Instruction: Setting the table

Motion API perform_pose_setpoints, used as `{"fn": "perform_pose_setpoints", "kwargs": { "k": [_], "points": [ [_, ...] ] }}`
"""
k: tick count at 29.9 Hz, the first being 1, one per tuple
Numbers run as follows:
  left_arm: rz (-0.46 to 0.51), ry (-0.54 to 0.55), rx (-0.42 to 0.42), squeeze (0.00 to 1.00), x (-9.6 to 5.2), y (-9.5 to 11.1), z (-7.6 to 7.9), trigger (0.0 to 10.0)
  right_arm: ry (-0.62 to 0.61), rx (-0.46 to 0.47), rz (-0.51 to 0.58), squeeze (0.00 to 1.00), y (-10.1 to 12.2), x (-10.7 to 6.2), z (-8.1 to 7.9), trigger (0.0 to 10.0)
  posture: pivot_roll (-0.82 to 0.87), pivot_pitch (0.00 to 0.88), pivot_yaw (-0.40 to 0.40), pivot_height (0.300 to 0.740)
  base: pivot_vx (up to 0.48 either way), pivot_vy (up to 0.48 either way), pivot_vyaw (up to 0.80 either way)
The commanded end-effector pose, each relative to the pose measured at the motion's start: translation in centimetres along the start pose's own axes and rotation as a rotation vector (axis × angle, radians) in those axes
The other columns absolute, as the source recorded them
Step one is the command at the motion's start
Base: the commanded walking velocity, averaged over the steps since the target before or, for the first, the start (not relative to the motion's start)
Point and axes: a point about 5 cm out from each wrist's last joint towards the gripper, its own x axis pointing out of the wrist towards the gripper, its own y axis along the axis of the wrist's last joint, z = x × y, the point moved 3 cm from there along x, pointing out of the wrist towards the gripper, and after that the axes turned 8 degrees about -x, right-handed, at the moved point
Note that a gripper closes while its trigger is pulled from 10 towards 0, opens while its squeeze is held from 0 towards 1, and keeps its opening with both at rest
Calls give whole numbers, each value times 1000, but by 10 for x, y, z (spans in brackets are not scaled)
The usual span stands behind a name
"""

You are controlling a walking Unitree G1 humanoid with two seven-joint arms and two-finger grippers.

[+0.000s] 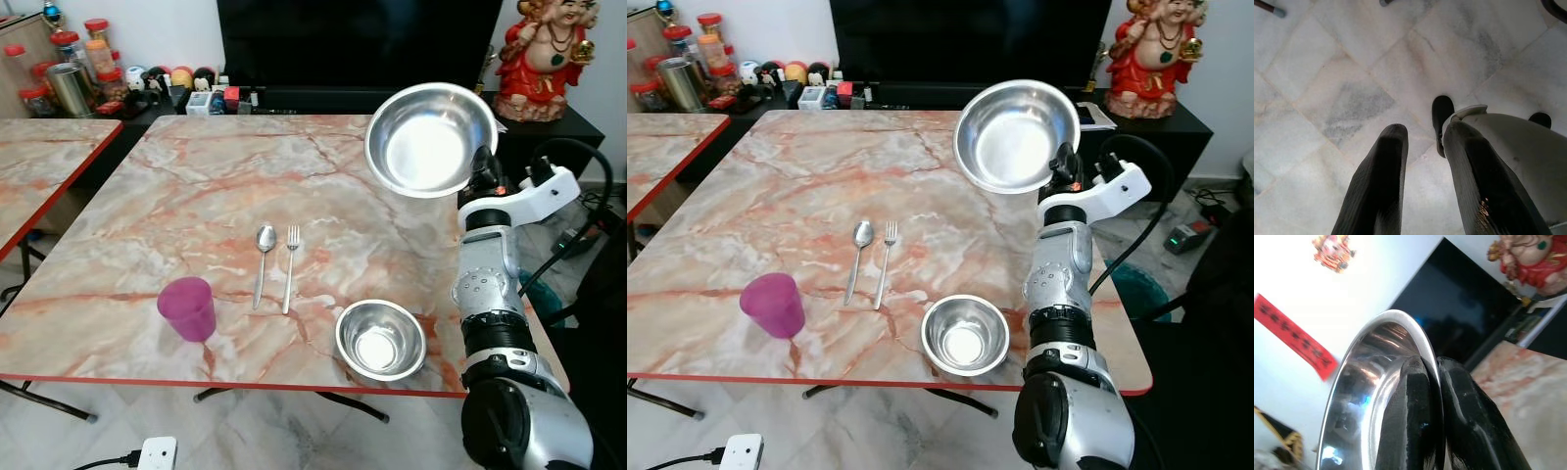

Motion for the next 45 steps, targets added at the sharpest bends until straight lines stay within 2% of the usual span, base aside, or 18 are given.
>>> {"fn": "perform_pose_setpoints", "kwargs": {
  "k": [1, 6, 8, 12, 15, 22, 31, 36, 45],
  "points": [
    [-15, 14, -19, 0, -2, -5, -6, 10000, 23, 15, 48, 0, 11, 0, -5, 10000, 45, 0, 17, 732, 0, 0, 0],
    [-15, 14, -20, 0, -2, -5, -6, 10000, 25, 17, 51, 0, 11, -1, -6, 10000, 45, 0, 17, 732, 0, 0, 0],
    [-34, 14, -9, 0, -2, -11, -5, 10000, 91, 23, 70, 0, 15, 0, -26, 10000, 46, 0, 11, 732, 0, 480, 0],
    [-39, 12, -4, 0, -2, -12, -3, 10000, 107, 42, 75, 0, 16, 0, -32, 10000, 43, 0, 12, 732, 0, 480, 0],
    [-43, 10, -4, 0, -2, -13, 0, 10000, 122, 34, 45, 0, 7, -4, -37, 10000, 47, 0, 7, 732, 0, 480, 0],
    [-43, 9, -2, 0, -2, -13, 1, 10000, 123, 24, 36, 0, 6, -6, -37, 10000, 45, 0, 9, 732, 0, 480, 0],
    [-30, 23, -12, 0, -3, -9, -11, 10000, 148, 8, 41, 0, 12, -4, -45, 10000, 48, 0, 4, 732, 0, 480, 0],
    [-28, 25, -17, 0, -3, -9, -12, 10000, 148, 10, 41, 0, 12, -4, -44, 10000, 54, 0, 1, 732, 0, 480, 0],
    [-31, 14, -23, 0, -2, -15, 2, 10000, 176, -24, 24, 0, 10, -5, -51, 10000, 54, 0, 0, 732, 0, 480, 0]
  ]
}}
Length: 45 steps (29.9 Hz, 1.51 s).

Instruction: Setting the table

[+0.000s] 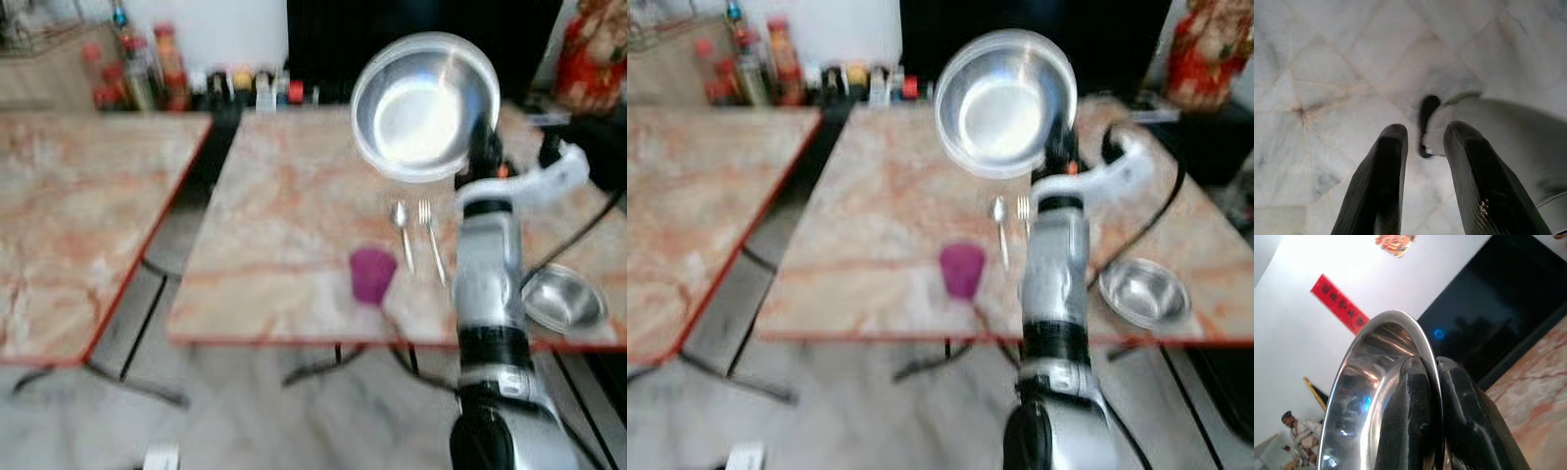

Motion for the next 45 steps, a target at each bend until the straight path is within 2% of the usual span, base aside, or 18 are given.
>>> {"fn": "perform_pose_setpoints", "kwargs": {
  "k": [1, 7, 22, 27, 45],
  "points": [
    [2, 25, 4, 0, -1, 0, -7, 10000, 63, 2, 0, 0, -1, 4, -22, 10000, 54, 0, 0, 732, 0, 480, 0],
    [1, 19, 7, 0, 0, -1, -3, 10000, 96, 8, 5, 0, 1, 4, -31, 10000, 47, 0, 6, 732, 0, 480, 0],
    [40, -8, 17, 0, 6, 19, 22, 10000, 83, -7, -20, 0, -4, 0, -25, 10000, 54, 0, 7, 732, 0, 480, 0],
    [39, 0, 15, 0, 5, 18, 16, 10000, 85, -6, -28, 0, -6, 0, -26, 10000, 55, 0, 7, 732, 0, 480, 0],
    [48, -1, 4, 0, 6, 24, 15, 10000, 80, -15, -70, 0, -16, -1, -26, 10000, 71, 0, -16, 732, 0, 480, 0]
  ]
}}
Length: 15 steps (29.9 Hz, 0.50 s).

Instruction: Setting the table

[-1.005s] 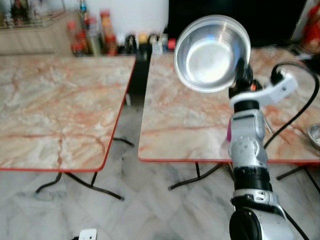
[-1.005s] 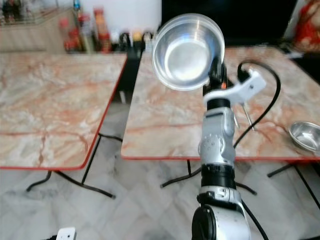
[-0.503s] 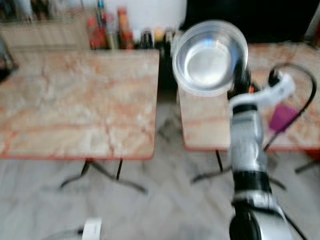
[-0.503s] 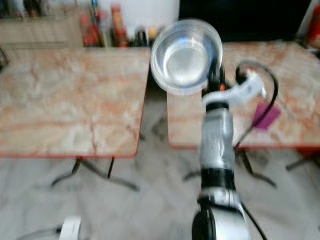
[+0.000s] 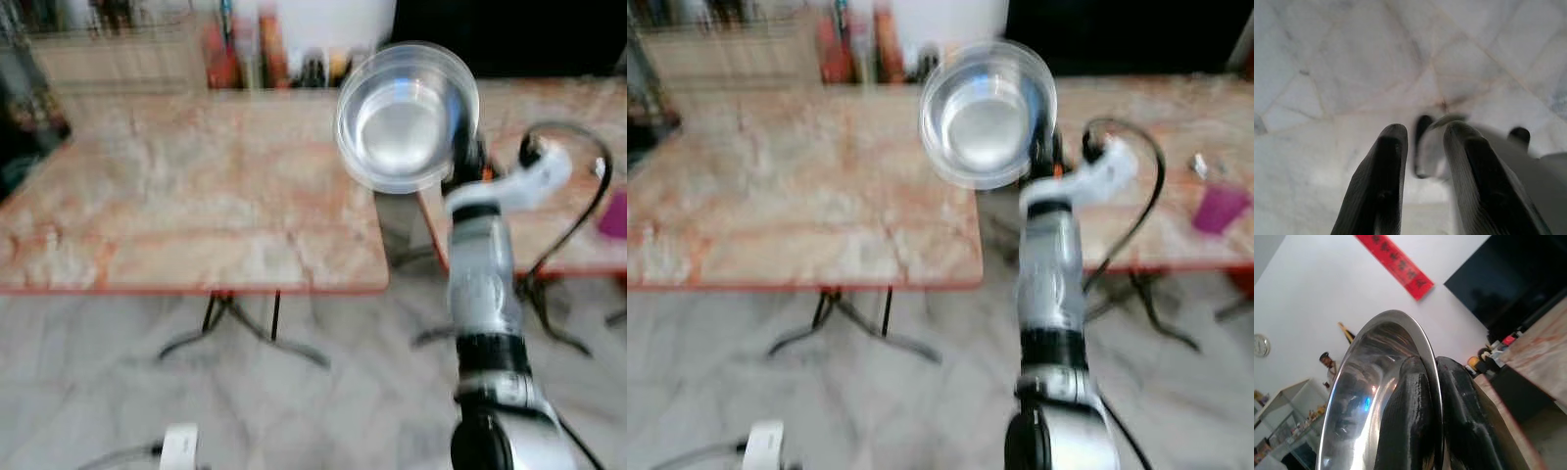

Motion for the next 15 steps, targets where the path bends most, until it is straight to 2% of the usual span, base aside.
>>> {"fn": "perform_pose_setpoints", "kwargs": {
  "k": [1, 10, 15],
  "points": [
    [-13, 22, 4, 0, -1, -1, -10, 10000, 45, 8, -4, 0, -3, 4, -17, 10000, 71, 0, -16, 732, 0, 480, 0],
    [-7, 23, 9, 0, -1, 5, -17, 10000, 31, 3, -15, 0, -6, 3, -13, 10000, 80, 0, -21, 732, 0, 480, 0],
    [-12, 16, 13, 0, -1, 2, -14, 10000, 26, 2, -16, 0, -7, 3, -12, 10000, 82, 0, -20, 732, 0, 480, 0]
  ]
}}
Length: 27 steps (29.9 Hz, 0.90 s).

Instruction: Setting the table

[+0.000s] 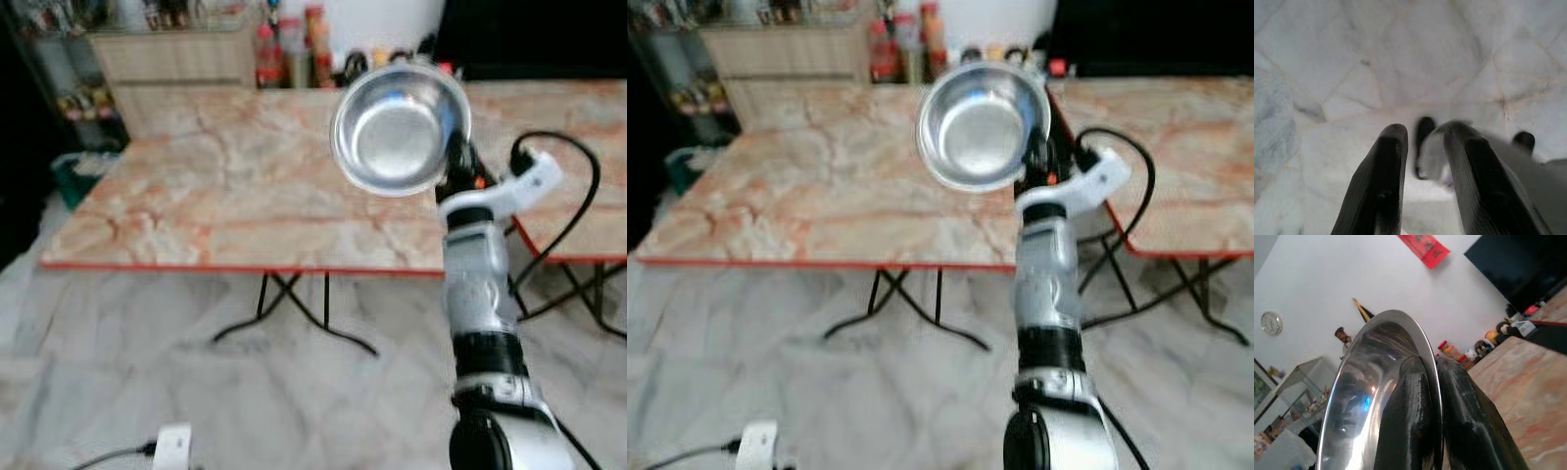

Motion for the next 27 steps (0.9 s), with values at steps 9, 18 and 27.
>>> {"fn": "perform_pose_setpoints", "kwargs": {
  "k": [9, 18, 27],
  "points": [
    [-14, 14, 7, 0, -1, -4, -7, 10000, 37, 9, -12, 0, -5, 3, -16, 10000, 87, 0, -26, 732, 0, 480, 0],
    [-8, 16, 15, 0, -1, -3, -6, 10000, 31, 5, -24, 0, -9, 1, -15, 10000, 88, 0, -30, 732, 0, 213, 0],
    [1, 3, 17, 0, 0, 0, -3, 10000, 29, 0, -24, 0, -7, 3, -14, 10000, 85, 0, -30, 732, 0, 0, 0]
  ]
}}
